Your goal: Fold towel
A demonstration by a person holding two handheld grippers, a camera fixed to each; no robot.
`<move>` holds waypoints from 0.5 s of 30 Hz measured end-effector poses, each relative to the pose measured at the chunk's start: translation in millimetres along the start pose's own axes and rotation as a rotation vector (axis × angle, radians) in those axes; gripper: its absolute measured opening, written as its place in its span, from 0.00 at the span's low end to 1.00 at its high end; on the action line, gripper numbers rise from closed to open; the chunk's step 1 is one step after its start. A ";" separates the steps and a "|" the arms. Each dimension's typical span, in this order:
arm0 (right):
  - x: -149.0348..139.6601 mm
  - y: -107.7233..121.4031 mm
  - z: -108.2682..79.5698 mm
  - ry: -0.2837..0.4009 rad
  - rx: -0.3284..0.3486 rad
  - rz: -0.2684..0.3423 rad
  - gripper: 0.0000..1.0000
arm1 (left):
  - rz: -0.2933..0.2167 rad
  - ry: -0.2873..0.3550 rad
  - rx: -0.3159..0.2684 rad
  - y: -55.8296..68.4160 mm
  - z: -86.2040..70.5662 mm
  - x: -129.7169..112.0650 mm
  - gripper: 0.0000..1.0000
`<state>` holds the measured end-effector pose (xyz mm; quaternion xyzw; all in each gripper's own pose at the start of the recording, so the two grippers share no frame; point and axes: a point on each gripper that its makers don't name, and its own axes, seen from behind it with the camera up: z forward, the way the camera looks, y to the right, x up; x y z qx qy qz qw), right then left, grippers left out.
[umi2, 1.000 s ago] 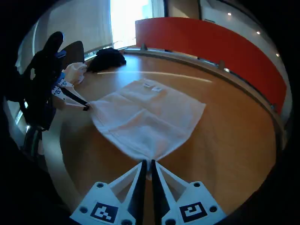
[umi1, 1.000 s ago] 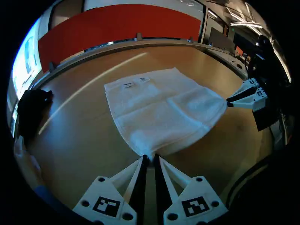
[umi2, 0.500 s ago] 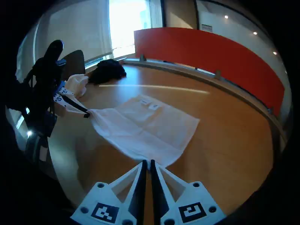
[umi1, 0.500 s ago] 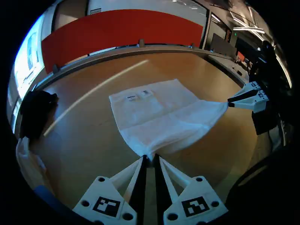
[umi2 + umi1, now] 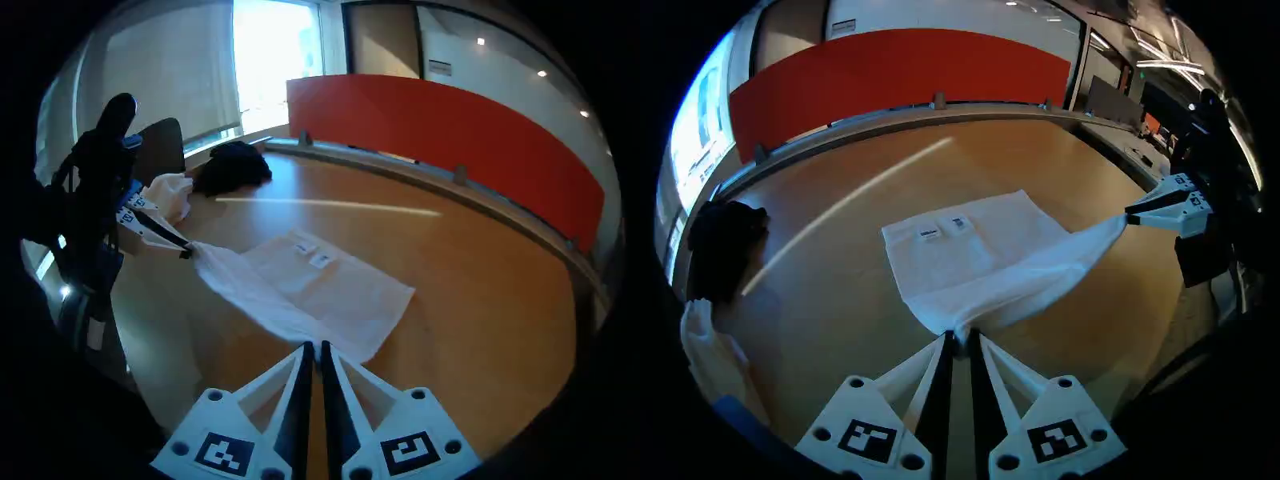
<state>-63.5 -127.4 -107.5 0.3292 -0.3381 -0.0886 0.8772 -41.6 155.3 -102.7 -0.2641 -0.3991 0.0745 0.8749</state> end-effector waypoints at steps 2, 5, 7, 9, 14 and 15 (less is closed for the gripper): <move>1.0 -0.5 -2.6 -0.001 0.001 0.000 0.08 | -0.006 -0.008 -0.005 2.4 -3.2 -1.0 0.14; 2.4 -0.9 -6.1 -0.002 0.001 0.002 0.08 | -0.017 -0.021 -0.017 7.4 -7.3 -4.1 0.14; 3.6 -1.8 -8.6 -0.002 0.004 0.001 0.08 | -0.022 -0.028 -0.020 10.0 -10.1 -6.3 0.14; 4.8 -2.8 -11.6 -0.002 0.007 -0.002 0.08 | -0.027 -0.036 -0.024 12.7 -13.1 -8.2 0.14; 6.4 -4.8 -19.0 -0.009 0.012 -0.015 0.08 | -0.036 -0.050 -0.036 20.3 -21.2 -11.1 0.14; 6.6 -4.9 -20.1 -0.010 0.012 -0.017 0.08 | -0.039 -0.052 -0.039 21.8 -22.7 -11.6 0.14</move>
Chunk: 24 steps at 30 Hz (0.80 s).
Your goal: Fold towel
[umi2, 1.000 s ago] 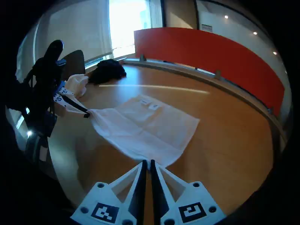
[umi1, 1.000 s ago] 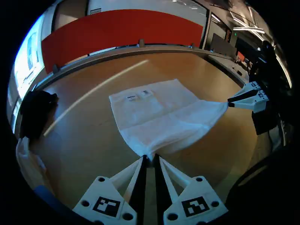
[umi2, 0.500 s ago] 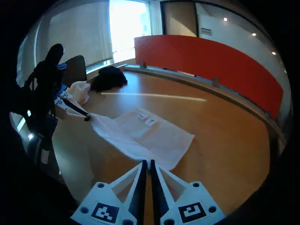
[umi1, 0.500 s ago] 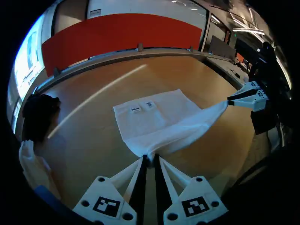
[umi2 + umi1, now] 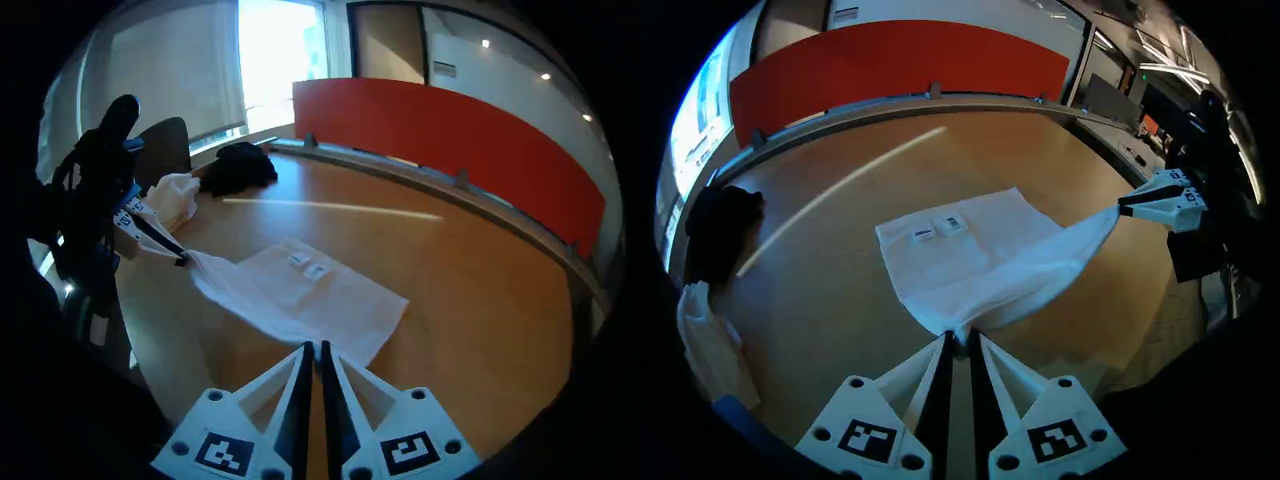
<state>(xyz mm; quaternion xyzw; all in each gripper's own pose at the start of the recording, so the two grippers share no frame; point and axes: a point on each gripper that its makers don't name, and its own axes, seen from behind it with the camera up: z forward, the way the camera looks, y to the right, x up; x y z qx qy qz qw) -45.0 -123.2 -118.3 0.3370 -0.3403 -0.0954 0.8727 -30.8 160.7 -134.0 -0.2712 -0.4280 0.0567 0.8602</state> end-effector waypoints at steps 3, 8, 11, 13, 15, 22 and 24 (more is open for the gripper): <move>0.9 -0.5 -3.1 -0.002 0.002 -0.002 0.08 | -0.007 -0.007 -0.008 4.4 -4.3 -2.0 0.14; 2.6 -2.5 -6.6 -0.002 0.006 0.001 0.08 | -0.021 -0.011 -0.014 8.5 -9.5 -4.2 0.14; 1.3 -3.2 -6.5 -0.005 0.007 0.002 0.08 | -0.027 -0.014 -0.012 8.1 -8.9 -5.0 0.14; 0.7 -3.3 -5.7 -0.007 0.007 0.002 0.08 | -0.028 -0.015 -0.010 7.0 -7.1 -4.0 0.14; 0.6 -2.7 -4.7 -0.008 0.006 0.002 0.08 | -0.029 -0.015 -0.008 5.6 -5.0 -2.3 0.14; 2.5 6.8 4.6 -0.011 0.000 0.000 0.08 | -0.024 -0.013 0.001 -2.7 6.7 7.6 0.14; 3.5 11.2 9.4 -0.012 -0.002 0.000 0.08 | -0.021 -0.013 0.006 -6.5 11.5 11.9 0.14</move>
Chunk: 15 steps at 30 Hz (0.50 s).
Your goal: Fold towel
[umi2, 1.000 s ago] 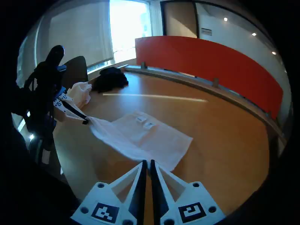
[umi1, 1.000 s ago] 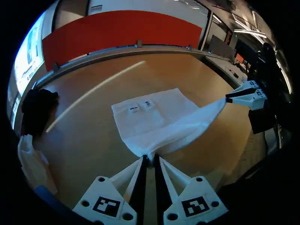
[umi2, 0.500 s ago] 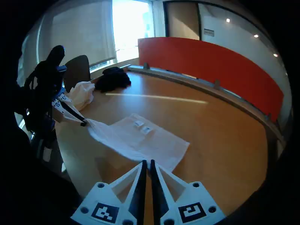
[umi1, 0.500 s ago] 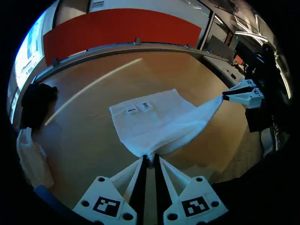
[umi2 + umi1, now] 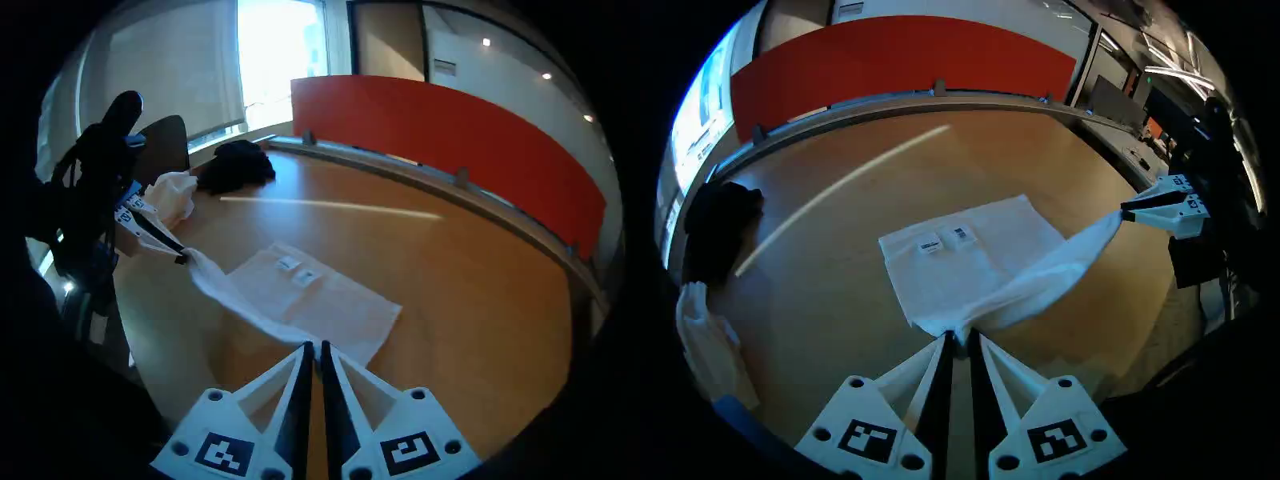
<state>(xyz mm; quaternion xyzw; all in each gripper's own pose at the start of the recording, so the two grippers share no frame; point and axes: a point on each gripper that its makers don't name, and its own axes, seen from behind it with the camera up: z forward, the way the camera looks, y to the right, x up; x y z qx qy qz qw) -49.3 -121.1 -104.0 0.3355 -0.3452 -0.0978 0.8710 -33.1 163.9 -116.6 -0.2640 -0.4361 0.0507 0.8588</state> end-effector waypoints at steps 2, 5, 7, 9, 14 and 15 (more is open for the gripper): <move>1.2 4.8 5.4 -0.001 -0.003 0.000 0.08 | 0.002 0.001 0.005 -4.3 5.1 4.8 0.14; 2.9 12.2 14.0 -0.003 -0.008 0.003 0.08 | 0.005 0.003 0.013 -12.0 14.0 12.4 0.14; 3.5 17.0 20.5 -0.008 -0.009 0.005 0.08 | 0.007 0.005 0.018 -17.3 19.7 17.9 0.14; 4.0 22.1 27.7 -0.014 -0.011 0.005 0.08 | 0.010 0.007 0.024 -22.9 25.9 23.4 0.14; 6.6 33.8 44.8 -0.026 -0.014 0.000 0.08 | 0.027 0.006 0.036 -36.4 42.6 35.2 0.14; 6.7 35.7 47.4 -0.029 -0.014 0.000 0.08 | 0.031 0.004 0.038 -38.1 45.7 36.5 0.14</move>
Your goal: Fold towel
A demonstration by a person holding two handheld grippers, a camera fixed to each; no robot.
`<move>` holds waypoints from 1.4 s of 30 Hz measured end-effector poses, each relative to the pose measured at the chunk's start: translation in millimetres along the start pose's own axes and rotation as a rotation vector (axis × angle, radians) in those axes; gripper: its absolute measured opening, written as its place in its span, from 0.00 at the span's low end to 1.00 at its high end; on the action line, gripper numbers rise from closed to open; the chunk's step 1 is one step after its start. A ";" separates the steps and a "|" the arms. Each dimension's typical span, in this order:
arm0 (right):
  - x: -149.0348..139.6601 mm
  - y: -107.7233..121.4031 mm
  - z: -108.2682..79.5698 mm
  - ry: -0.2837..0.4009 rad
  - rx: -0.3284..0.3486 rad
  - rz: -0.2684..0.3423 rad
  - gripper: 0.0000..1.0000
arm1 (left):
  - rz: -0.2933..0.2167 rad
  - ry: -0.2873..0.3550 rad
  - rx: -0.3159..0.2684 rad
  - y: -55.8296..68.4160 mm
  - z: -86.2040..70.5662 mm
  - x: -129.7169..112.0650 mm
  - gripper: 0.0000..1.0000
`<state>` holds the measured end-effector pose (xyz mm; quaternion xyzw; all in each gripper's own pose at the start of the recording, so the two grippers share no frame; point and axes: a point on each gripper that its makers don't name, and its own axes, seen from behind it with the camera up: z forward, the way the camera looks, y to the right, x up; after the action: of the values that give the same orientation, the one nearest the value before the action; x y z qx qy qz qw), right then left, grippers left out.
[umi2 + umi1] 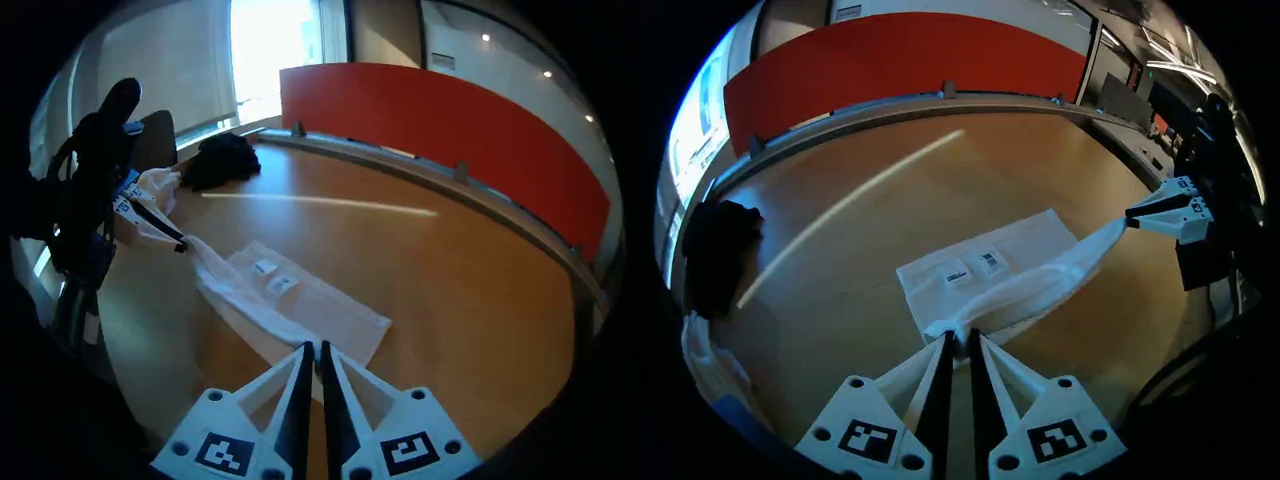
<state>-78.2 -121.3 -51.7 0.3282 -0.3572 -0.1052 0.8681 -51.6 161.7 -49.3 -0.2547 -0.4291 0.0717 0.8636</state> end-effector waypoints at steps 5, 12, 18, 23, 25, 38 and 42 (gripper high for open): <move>-1.9 8.2 11.6 -0.019 0.002 -0.004 0.08 | 0.018 -0.012 0.001 -5.2 15.4 3.4 0.14; -11.8 14.8 26.4 -0.046 0.001 0.009 0.08 | 0.024 -0.032 -0.001 -10.2 34.7 -1.4 0.14; -22.7 20.0 45.1 -0.068 -0.012 0.026 0.08 | 0.007 -0.040 0.016 -18.2 55.8 -5.7 0.14; -29.3 27.0 60.4 -0.082 -0.027 0.045 0.07 | 0.000 -0.044 0.037 -26.5 69.8 -5.8 0.18; -30.6 31.0 65.3 -0.087 -0.036 0.049 0.07 | 0.001 -0.046 0.044 -29.6 73.9 -5.0 0.21; -26.5 48.4 80.7 -0.096 -0.095 0.041 0.11 | -0.001 -0.040 0.093 -46.6 84.9 3.7 0.34; -20.7 52.8 78.3 -0.084 -0.115 0.035 0.20 | -0.001 -0.033 0.102 -49.6 81.6 5.6 0.42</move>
<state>-149.9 -111.1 12.5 0.2667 -0.3925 -0.1240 0.8715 -116.2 151.8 20.5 -0.2091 -0.4391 0.0972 0.8683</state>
